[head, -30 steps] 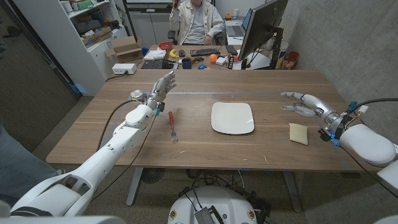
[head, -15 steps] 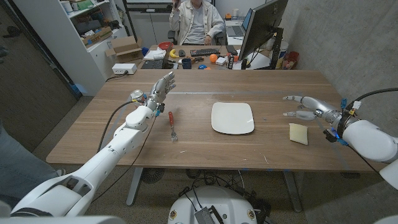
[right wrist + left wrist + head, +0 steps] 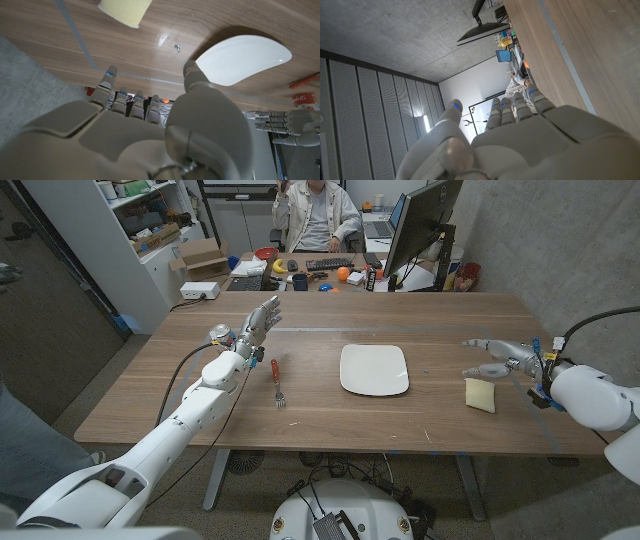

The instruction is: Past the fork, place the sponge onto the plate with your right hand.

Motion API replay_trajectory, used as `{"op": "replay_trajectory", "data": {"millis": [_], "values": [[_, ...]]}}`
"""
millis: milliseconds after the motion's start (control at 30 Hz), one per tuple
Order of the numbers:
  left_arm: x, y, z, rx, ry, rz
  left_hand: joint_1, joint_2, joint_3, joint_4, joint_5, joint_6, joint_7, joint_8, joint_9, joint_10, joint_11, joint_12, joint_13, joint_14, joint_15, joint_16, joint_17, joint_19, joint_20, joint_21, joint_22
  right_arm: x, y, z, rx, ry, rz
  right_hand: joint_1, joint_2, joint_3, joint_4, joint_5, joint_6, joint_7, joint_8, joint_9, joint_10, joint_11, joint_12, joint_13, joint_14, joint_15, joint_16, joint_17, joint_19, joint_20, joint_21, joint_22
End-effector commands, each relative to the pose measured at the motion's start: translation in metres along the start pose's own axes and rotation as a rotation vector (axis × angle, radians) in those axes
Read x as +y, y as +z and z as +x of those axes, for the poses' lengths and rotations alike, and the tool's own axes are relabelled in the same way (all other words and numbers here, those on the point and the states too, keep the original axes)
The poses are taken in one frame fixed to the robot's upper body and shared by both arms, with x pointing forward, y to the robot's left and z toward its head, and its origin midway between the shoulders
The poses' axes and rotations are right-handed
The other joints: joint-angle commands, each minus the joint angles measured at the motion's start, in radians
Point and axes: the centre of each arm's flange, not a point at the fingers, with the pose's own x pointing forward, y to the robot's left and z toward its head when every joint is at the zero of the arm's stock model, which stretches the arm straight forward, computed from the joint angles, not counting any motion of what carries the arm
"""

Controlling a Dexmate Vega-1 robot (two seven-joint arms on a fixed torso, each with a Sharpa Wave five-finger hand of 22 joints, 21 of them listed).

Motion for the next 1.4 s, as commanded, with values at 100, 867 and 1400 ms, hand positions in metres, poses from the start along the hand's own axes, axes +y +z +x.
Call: {"op": "replay_trajectory", "data": {"millis": [100,867,1400], "values": [[-0.001,-0.008,-0.001,0.025,-0.003,0.003,0.000,0.001,0.001,-0.005,0.006,0.006,-0.005,0.005,0.004,-0.001,-0.004,0.004,0.004,-0.007,0.003,0.003,0.002,-0.004,0.002,-0.004,0.005,-0.005,0.009,0.004,0.136,0.180,-0.079,-0.001,-0.023,-0.017,0.000,0.011,-0.117,0.001,-0.011,0.001,-0.038,0.044,0.006,0.002,-0.007,0.028,0.006,-0.002,0.005,0.008,-0.022,0.004],[0.007,-0.005,-0.004,0.018,0.011,0.010,-0.002,0.001,0.001,-0.006,0.006,0.014,-0.004,0.007,0.004,0.003,-0.003,0.005,0.004,-0.004,0.001,0.005,0.002,-0.004,0.004,-0.007,0.006,-0.006,0.010,0.030,0.261,0.311,-0.232,-0.058,-0.086,-0.080,0.016,0.039,-0.274,0.041,0.000,-0.002,-0.169,0.105,-0.011,-0.006,-0.017,0.051,0.004,-0.002,0.065,0.009,-0.036,0.006],[0.005,0.000,-0.001,0.020,0.008,0.018,-0.003,0.002,0.001,-0.007,0.006,0.018,-0.003,0.008,0.004,0.007,0.000,0.007,0.004,-0.003,0.003,0.005,0.002,-0.002,0.006,-0.008,0.006,0.010,0.001,0.040,0.280,0.369,-0.194,-0.065,-0.088,-0.087,0.019,0.044,-0.278,0.046,0.005,-0.002,-0.188,0.102,-0.006,-0.006,-0.027,0.052,0.002,-0.002,0.070,0.009,-0.038,0.006]]}}
